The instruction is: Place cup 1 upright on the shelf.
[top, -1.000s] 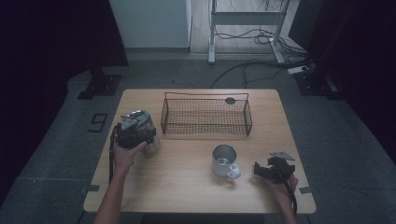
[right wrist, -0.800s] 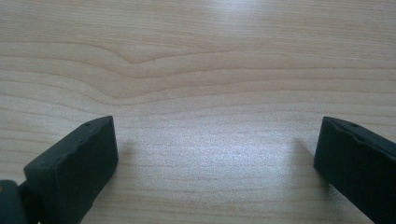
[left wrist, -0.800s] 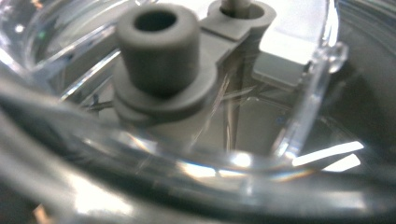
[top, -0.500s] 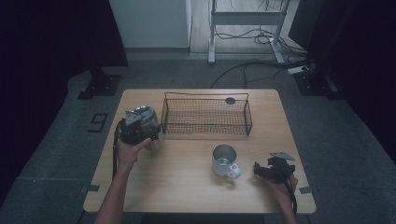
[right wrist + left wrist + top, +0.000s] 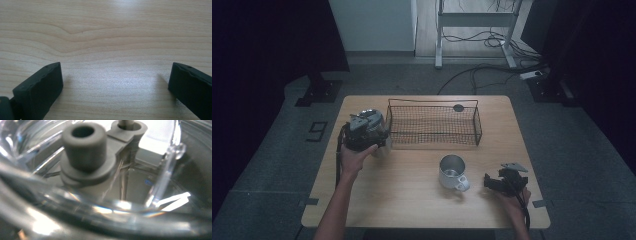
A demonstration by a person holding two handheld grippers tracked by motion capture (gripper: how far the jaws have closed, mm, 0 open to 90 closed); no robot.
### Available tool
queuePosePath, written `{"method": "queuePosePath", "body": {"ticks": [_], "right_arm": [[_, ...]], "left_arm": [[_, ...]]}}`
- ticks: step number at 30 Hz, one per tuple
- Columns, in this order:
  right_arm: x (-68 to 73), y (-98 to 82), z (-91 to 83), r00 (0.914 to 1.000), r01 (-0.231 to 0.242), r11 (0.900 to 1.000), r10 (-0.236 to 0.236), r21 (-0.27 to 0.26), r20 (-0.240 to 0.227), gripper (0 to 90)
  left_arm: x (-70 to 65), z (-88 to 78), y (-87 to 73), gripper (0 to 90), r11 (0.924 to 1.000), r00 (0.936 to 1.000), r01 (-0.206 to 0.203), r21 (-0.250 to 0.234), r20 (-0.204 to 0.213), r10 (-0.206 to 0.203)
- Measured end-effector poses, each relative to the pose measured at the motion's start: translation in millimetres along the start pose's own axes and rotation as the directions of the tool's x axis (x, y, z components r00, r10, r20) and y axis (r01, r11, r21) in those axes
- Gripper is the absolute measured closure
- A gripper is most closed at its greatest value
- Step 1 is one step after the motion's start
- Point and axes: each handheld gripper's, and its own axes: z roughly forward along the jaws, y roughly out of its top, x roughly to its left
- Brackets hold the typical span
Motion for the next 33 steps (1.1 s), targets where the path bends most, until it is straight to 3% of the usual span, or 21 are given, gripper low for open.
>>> {"method": "queuePosePath", "body": {"ticks": [19,33], "right_arm": [[-0.2,0.0,0.1,1.0000,0.001,1.000,-0.001,-0.001,0.002,0.0],[-0.5,0.1,-0.1,1.0000,0.005,1.000,-0.005,0.002,0.001,0.0]], "left_arm": [[-15.8,-0.1,25.8,3.8,0.9996,0.9993,0.001,-0.027,0.036,0.000],[-13.5,5.7,38.4,3.7,0.9997,0.9990,-0.002,-0.025,0.044,0.003]]}}
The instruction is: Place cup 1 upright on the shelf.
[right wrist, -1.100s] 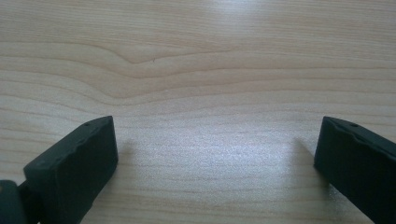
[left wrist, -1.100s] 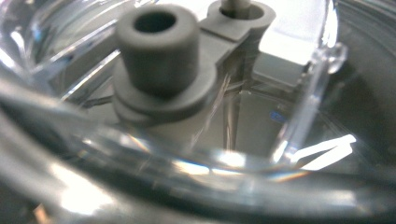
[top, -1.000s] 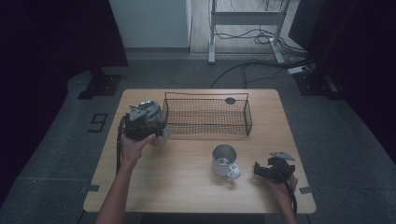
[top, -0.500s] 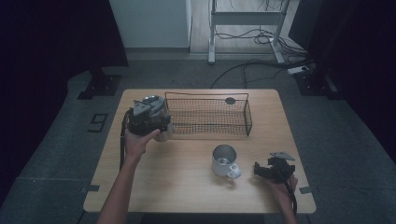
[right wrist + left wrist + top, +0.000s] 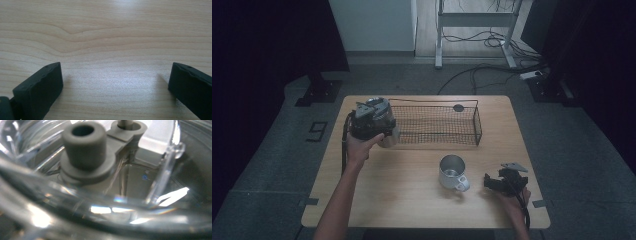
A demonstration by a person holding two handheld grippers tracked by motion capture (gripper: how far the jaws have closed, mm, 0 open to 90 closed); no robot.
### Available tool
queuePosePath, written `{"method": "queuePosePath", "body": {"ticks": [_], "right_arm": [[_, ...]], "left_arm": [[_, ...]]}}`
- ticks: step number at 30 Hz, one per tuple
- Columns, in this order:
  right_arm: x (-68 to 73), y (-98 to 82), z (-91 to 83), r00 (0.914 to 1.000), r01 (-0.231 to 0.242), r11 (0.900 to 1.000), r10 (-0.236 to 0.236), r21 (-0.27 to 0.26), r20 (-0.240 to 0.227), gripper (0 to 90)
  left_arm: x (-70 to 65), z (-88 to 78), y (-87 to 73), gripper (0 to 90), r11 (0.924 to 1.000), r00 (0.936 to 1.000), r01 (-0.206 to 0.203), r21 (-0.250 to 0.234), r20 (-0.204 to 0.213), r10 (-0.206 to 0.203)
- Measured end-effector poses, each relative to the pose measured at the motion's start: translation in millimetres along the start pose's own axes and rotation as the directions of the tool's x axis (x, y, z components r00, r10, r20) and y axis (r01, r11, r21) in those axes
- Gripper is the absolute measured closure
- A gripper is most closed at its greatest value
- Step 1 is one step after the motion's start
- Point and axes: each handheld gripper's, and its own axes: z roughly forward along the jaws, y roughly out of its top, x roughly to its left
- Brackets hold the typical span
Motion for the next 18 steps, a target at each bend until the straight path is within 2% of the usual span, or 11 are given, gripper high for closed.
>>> {"method": "queuePosePath", "body": {"ticks": [18], "right_arm": [[0.0,-0.2,0.3,1.0000,-0.006,1.000,0.006,-0.006,0.004,0.0]], "left_arm": [[-6.6,10.1,15.3,3.8,1.0000,0.9999,0.004,-0.006,0.016,-0.004]]}}
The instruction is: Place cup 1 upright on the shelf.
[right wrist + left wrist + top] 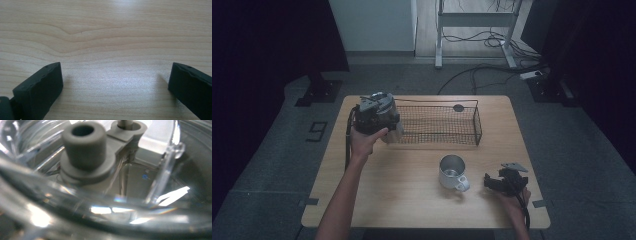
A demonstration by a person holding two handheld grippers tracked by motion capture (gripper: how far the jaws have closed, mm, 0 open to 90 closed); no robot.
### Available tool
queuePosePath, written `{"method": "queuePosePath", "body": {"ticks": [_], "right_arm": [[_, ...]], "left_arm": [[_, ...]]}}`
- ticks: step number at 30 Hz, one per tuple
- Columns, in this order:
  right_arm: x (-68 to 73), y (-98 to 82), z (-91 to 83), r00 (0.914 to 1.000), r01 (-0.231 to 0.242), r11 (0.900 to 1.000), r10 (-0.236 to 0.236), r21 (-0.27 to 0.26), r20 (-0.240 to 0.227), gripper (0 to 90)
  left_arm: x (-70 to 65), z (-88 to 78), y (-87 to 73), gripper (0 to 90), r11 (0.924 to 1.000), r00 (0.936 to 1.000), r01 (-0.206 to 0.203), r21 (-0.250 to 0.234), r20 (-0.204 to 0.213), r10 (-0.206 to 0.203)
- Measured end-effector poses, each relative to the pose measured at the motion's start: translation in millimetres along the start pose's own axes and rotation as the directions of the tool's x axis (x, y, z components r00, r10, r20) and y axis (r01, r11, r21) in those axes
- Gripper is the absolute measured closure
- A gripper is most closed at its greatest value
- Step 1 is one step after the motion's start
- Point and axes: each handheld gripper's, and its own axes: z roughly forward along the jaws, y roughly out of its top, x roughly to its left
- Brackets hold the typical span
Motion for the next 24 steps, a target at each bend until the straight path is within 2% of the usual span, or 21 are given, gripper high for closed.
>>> {"method": "queuePosePath", "body": {"ticks": [6,9,24], "right_arm": [[0.0,0.0,0.0,1.0000,0.000,1.000,0.000,0.000,0.000,0.0],[0.0,0.0,0.0,1.0000,0.000,1.000,0.000,0.000,0.000,0.0],[0.0,0.0,0.0,1.0000,0.000,1.000,0.000,0.000,0.000,0.0]], "left_arm": [[-1.2,7.0,5.1,3.7,1.0000,1.0000,-0.003,0.000,0.007,0.003],[-3.4,10.1,7.4,3.7,0.9999,0.9999,0.011,0.001,0.011,-0.011],[-13.3,24.3,22.7,3.7,0.9999,0.9997,-0.012,0.003,0.021,0.012]]}}
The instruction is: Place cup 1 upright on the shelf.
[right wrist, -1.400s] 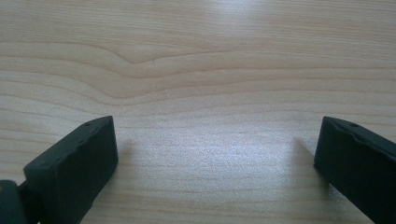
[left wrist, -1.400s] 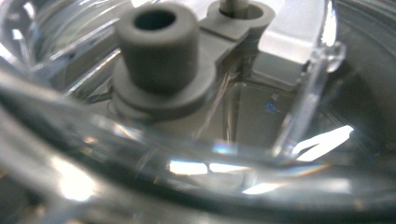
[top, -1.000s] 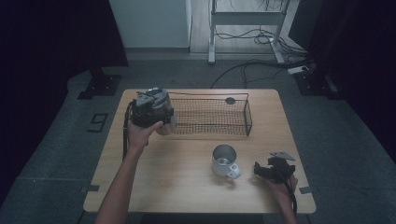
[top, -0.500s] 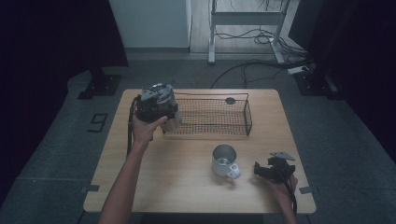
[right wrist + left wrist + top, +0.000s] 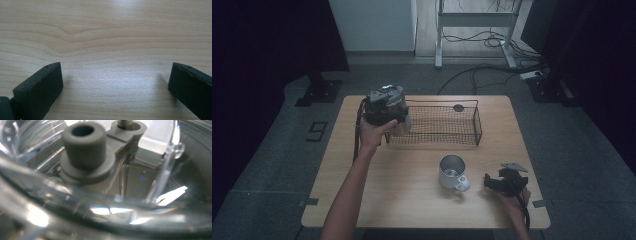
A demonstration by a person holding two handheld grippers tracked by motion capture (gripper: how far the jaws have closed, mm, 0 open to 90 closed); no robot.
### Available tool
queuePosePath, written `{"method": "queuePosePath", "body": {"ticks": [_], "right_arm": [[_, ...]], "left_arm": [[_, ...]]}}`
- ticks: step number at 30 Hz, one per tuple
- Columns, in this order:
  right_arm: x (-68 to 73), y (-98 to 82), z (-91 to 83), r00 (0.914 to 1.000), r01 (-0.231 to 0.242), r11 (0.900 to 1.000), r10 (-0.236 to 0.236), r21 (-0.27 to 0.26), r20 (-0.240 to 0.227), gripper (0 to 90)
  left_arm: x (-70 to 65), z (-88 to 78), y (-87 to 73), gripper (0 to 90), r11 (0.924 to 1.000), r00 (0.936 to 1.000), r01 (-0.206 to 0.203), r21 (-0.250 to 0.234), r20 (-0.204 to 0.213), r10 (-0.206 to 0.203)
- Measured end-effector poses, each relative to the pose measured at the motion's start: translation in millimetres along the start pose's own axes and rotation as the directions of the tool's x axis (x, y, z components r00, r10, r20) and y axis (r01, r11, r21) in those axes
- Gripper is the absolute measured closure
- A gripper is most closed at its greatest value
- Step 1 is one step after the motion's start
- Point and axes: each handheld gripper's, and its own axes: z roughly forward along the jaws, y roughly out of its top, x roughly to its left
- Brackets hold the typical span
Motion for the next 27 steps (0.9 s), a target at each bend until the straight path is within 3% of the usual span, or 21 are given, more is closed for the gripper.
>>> {"method": "queuePosePath", "body": {"ticks": [27], "right_arm": [[0.0,0.0,-0.1,1.0000,0.000,1.000,0.000,0.001,0.000,0.0]], "left_arm": [[2.7,29.8,10.2,3.7,0.9993,0.9998,0.019,0.032,-0.004,-0.019]]}}
